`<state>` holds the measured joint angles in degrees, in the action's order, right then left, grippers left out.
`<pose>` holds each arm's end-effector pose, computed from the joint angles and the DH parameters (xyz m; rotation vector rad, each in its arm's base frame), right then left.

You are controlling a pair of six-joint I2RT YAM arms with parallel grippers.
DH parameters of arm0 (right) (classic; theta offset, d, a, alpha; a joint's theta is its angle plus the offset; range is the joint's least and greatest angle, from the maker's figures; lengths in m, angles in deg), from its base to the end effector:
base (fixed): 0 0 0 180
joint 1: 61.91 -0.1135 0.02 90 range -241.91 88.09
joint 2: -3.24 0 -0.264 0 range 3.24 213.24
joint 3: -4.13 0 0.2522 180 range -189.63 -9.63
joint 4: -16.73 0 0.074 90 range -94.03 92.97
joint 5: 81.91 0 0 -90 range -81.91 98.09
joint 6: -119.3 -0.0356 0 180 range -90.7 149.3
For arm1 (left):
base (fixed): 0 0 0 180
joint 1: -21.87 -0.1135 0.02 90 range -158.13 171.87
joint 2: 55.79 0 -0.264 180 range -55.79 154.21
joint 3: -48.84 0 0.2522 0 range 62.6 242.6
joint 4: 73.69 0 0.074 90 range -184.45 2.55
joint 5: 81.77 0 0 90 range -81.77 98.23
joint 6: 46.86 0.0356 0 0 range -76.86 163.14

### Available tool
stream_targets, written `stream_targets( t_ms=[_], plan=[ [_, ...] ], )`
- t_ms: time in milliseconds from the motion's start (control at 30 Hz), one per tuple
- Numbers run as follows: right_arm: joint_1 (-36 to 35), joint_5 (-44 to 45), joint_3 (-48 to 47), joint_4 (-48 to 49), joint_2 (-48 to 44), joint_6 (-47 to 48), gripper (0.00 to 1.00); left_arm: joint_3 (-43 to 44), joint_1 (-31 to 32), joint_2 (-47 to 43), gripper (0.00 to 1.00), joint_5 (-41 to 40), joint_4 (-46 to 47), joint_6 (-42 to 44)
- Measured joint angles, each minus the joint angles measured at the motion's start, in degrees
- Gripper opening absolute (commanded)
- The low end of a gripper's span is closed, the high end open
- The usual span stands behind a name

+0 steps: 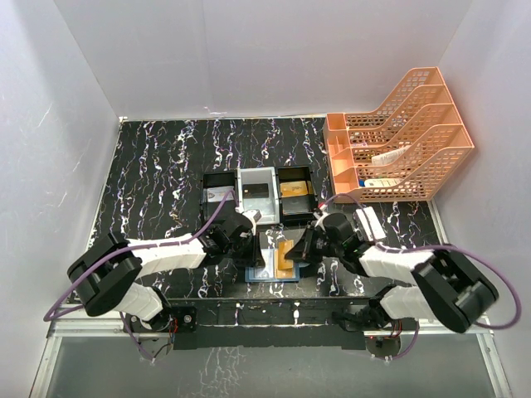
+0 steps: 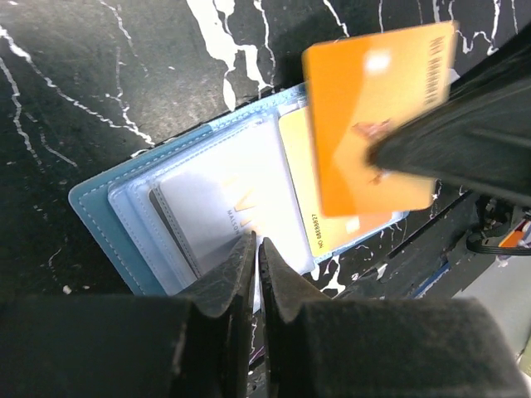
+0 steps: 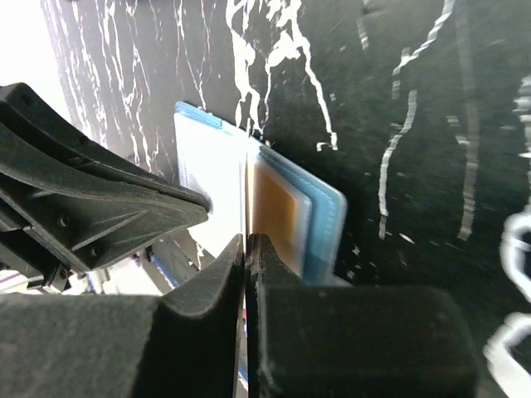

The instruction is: Take the credit cards out of the card holder

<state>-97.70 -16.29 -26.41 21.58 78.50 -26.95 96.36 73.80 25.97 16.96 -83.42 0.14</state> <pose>0.1648 0.1369 0.1231 0.1989 2.5491 1.2377 0.1618 -0.2153 0.1571 0.2808 2.5349 -0.9294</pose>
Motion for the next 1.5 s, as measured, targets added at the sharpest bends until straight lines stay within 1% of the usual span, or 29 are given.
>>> stream_targets(
  t_ms=[100, 133, 233, 300, 367, 467, 567, 633, 733, 767, 833, 967, 1033, 1067, 1133, 1267, 1333, 1400, 1500],
  plan=[
    [2.4, 2.1, -0.8, -8.4, -6.8, 4.3, 0.0, 0.4, 0.0, -0.6, 0.06, -1.9, -1.9, 0.3],
    [3.1, 2.7, -1.5, -11.1, -9.0, 5.8, 0.0, 0.8, 0.0, -0.7, 0.08, -2.9, -3.0, 0.6],
    [3.9, 4.2, -4.5, -17.2, -15.9, 10.4, 0.0, 1.9, 0.0, -1.3, 0.18, -5.7, -5.7, 1.7],
    [3.9, 4.9, -5.9, -19.0, -19.0, 12.5, 0.0, 1.9, 0.0, -2.5, 0.26, -7.0, -7.0, 2.4],
    [3.9, 6.0, -7.7, -20.7, -22.4, 15.1, 0.0, 1.7, 0.0, -4.7, 0.37, -7.9, -8.7, 2.8],
    [3.9, 8.9, -10.3, -22.3, -25.2, 19.5, 0.0, 1.7, 0.0, -8.4, 0.45, -8.6, -9.4, 3.3],
    [3.9, 11.8, -12.2, -22.8, -26.6, 24.5, 0.0, 1.7, 0.0, -12.8, 0.57, -9.5, -9.8, 3.8],
    [4.0, 13.3, -12.3, -22.6, -27.4, 27.8, 0.0, 1.7, 0.0, -14.9, 0.6, -10.3, -10.3, 4.2],
    [4.0, 15.5, -12.3, -21.8, -28.7, 34.7, 0.0, 1.7, -0.1, -16.6, 0.6, -13.3, -12.2, 4.5],
    [4.0, 15.8, -12.3, -21.2, -29.0, 37.3, 0.0, 1.7, -0.2, -16.8, 0.62, -14.6, -13.2, 4.5],
    [4.0, 15.8, -12.5, -20.1, -29.0, 43.3, 0.0, 1.7, -0.9, -16.9, 0.68, -17.2, -15.3, 4.4],
    [4.0, 17.1, -16.3, -21.3, -25.2, 56.8, 0.0, 0.9, -3.1, -18.6, 0.86, -21.0, -18.9, 4.1],
    [3.9, 18.7, -18.4, -21.5, -22.5, 62.5, 0.0, 0.3, -6.1, -20.8, 0.96, -21.8, -20.9, 4.0],
    [3.9, 19.5, -19.2, -21.4, -21.4, 64.8, 0.0, -0.1, -8.3, -22.3, 0.98, -21.9, -21.7, 4.0],
    [3.9, 21.0, -20.2, -21.4, -19.1, 68.7, 0.0, -0.9, -12.4, -25.6, 0.99, -21.9, -23.0, 3.5],
    [4.0, 22.8, -23.2, -21.7, -13.0, 74.1, 0.0, -0.4, -17.4, -30.5, 0.99, -21.7, -26.3, 2.4],
    [4.1, 22.9, -25.2, -21.8, -9.7, 76.0, 0.0, 1.5, -20.3, -30.8, 0.99, -21.1, -28.2, 2.7],
    [4.3, 22.7, -26.7, -21.8, -7.0, 78.2, 0.0, 4.5, -24.7, -29.8, 0.99, -20.1, -29.9, 3.7],
    [4.9, 21.9, -27.9, -21.8, -4.9, 80.8, 0.0, 7.8, -30.7, -28.5, 0.99, -18.3, -31.0, 5.7]
  ],
)
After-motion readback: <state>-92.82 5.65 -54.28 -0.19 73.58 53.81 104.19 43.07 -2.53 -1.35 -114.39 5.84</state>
